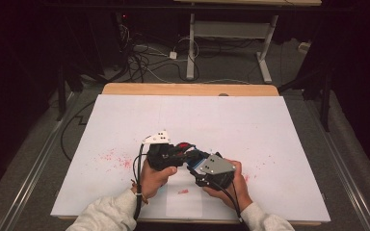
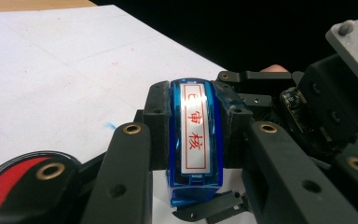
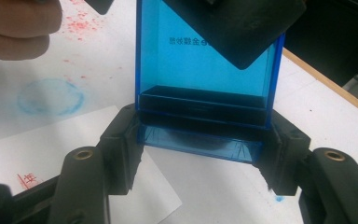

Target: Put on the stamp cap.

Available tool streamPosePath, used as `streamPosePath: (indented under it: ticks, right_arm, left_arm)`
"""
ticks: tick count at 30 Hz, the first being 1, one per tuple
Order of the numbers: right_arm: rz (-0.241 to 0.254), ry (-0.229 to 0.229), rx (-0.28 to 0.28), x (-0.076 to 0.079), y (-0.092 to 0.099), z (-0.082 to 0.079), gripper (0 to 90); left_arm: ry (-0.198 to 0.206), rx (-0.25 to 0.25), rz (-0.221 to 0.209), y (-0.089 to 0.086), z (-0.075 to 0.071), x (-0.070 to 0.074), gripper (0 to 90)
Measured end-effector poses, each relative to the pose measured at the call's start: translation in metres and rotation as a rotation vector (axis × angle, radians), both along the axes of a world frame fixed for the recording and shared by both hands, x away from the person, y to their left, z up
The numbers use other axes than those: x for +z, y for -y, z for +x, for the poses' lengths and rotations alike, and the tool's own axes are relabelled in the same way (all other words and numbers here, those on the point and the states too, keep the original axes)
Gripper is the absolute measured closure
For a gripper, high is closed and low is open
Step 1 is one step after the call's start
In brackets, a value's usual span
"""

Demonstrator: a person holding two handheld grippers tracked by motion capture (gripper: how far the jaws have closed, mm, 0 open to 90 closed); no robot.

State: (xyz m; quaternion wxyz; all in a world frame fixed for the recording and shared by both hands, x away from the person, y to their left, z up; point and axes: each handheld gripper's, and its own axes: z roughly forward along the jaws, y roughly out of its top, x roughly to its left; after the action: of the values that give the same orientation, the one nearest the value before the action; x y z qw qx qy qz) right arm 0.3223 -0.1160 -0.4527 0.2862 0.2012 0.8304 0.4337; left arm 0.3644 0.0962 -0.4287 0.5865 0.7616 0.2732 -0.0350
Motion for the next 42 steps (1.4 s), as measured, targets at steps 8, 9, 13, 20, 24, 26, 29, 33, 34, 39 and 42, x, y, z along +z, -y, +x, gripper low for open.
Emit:
streamPosePath:
  ticks: [8, 9, 13, 20, 24, 26, 29, 33, 34, 39, 42]
  right_arm:
    - [0.019, -0.010, 0.000, 0.000, 0.000, 0.002, 39.9]
    - [0.012, -0.011, -0.001, 0.001, 0.000, 0.002, 39.9]
    - [0.021, -0.010, -0.011, 0.001, 0.001, 0.002, 39.9]
    - [-0.001, -0.005, -0.010, -0.001, -0.001, 0.002, 39.8]
    - [-0.006, -0.007, -0.002, 0.000, -0.001, 0.002, 39.8]
    - [-0.011, -0.016, -0.004, -0.001, -0.001, 0.002, 39.9]
    - [-0.016, -0.019, -0.003, -0.002, -0.001, 0.003, 39.9]
    - [-0.009, -0.025, -0.006, -0.002, -0.001, 0.003, 39.8]
    - [-0.010, -0.026, -0.008, -0.002, -0.001, 0.003, 39.8]
    - [-0.021, -0.021, -0.011, -0.003, -0.002, 0.003, 39.8]
    - [-0.025, -0.019, -0.011, -0.003, -0.003, 0.003, 39.7]
  left_arm:
    - [0.104, 0.048, 0.155, 0.010, -0.011, 0.016, 68.7]
    - [0.103, 0.059, 0.154, 0.010, -0.011, 0.016, 68.7]
    - [0.068, 0.068, 0.119, 0.006, -0.007, 0.013, 68.6]
    - [0.036, 0.062, 0.111, 0.007, -0.004, 0.009, 68.6]
    - [0.012, 0.020, 0.101, 0.005, -0.001, 0.009, 68.6]
    - [0.030, 0.022, 0.136, 0.008, -0.003, 0.011, 68.6]
    - [0.046, 0.060, 0.175, 0.010, -0.004, 0.012, 68.6]
    - [0.015, 0.057, 0.162, 0.007, -0.001, 0.009, 68.6]
    - [0.001, 0.038, 0.144, 0.007, 0.000, 0.008, 68.6]
    - [0.000, 0.051, 0.147, 0.007, 0.000, 0.007, 68.6]
    - [-0.021, 0.051, 0.115, 0.007, 0.000, 0.005, 68.6]
